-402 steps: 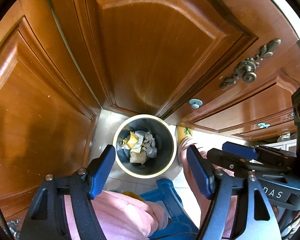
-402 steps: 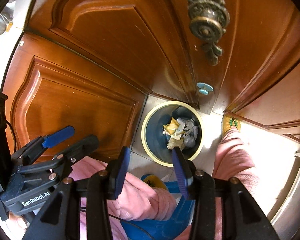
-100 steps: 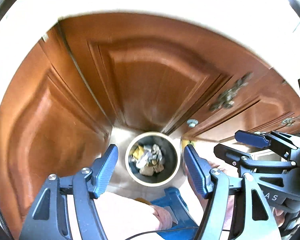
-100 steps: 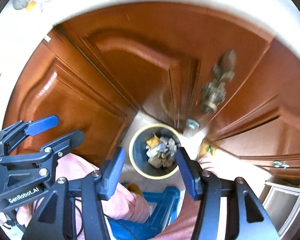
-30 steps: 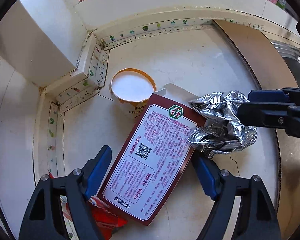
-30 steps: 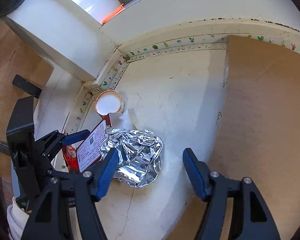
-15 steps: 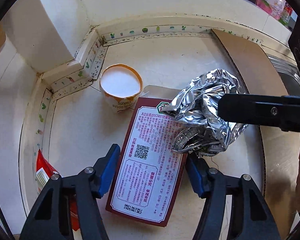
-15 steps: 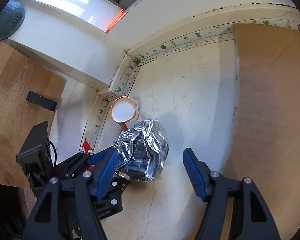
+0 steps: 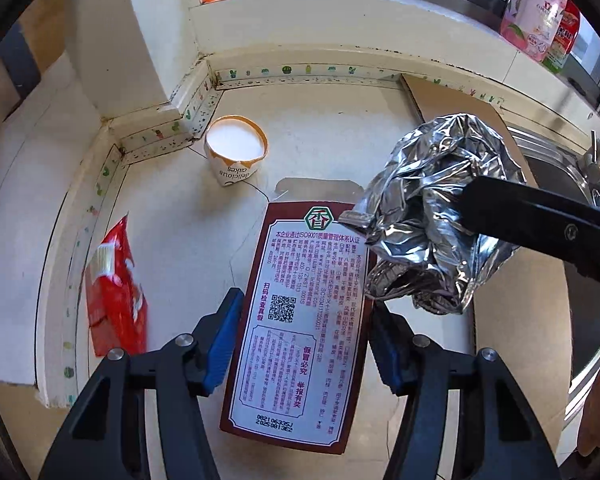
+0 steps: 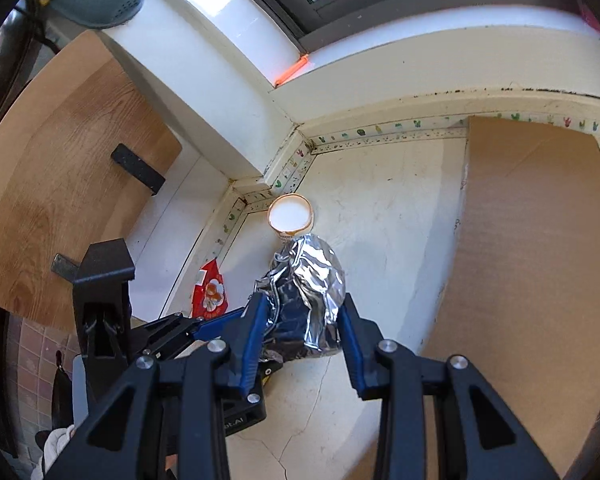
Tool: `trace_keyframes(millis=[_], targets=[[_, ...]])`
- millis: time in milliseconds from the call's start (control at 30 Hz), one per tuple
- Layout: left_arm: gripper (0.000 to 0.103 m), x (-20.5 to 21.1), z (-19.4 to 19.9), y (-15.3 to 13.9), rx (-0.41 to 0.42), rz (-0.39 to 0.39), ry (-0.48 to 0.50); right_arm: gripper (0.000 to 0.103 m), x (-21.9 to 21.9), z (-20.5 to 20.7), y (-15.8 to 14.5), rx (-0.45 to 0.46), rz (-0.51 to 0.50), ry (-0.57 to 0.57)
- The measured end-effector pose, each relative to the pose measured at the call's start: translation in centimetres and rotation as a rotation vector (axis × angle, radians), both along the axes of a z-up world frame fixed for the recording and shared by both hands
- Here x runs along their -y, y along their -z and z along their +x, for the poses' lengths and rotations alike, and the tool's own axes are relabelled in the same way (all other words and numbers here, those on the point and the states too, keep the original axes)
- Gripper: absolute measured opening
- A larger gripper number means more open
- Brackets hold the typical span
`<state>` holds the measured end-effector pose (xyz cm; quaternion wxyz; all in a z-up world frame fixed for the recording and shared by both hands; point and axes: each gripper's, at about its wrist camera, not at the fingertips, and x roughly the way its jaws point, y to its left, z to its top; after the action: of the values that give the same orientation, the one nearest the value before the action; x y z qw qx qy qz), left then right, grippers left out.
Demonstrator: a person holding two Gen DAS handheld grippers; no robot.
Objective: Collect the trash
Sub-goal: 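Grasp the red-and-white box with the left gripper while the right grasps the foil ball, then carry the red-and-white box and foil ball down over the bin with both grippers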
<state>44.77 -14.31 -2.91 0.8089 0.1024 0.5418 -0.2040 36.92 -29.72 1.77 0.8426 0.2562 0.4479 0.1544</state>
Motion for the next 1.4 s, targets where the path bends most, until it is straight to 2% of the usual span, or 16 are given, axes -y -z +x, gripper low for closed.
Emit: trace_keyframes(millis=[167,400,633,767,933,1100,1300,1400], targets=[[0.058,-1.6,-4.8,-3.0,0.024,-0.02,0.031,0.035,-1.0,-4.8,-3.1,0.056,-0.09,-0.012],[0.057,-4.8,-14.3,-7.2,0.067,-0.04,0.079,0.035,-4.7,-12.7,-7.1,0.107,-0.205,-0.054],[0.057,-9.8,-23.8,-9.9,0.095,-0.083,0.063,0.035,-9.3,-20.4,-9.5,0.128,-0.235,-0.108],[0.057,-12.7,-28.3,-10.1,0.117,-0.114,0.03,0.033,-11.5,-24.4,-9.7,0.134,-0.221,-0.147],[0.057,-15.5,-32.9,-8.1,0.102,-0.146,-0.031,0.033,-13.8,-28.8,-8.2,0.127,-0.231,-0.178],[0.057,-16.4,-37.4,-4.6,0.079,-0.144,-0.062,0.033,-15.3,-32.7,-4.3,0.072,-0.212,-0.208],[0.057,-16.8,-40.8,2.0,0.011,-0.104,-0.098,0.033,-15.9,-36.1,1.5,-0.007,-0.255,-0.202],[0.057,-17.1,-41.6,5.6,-0.064,-0.1,-0.129,0.033,-16.1,-37.2,4.7,-0.058,-0.268,-0.194]])
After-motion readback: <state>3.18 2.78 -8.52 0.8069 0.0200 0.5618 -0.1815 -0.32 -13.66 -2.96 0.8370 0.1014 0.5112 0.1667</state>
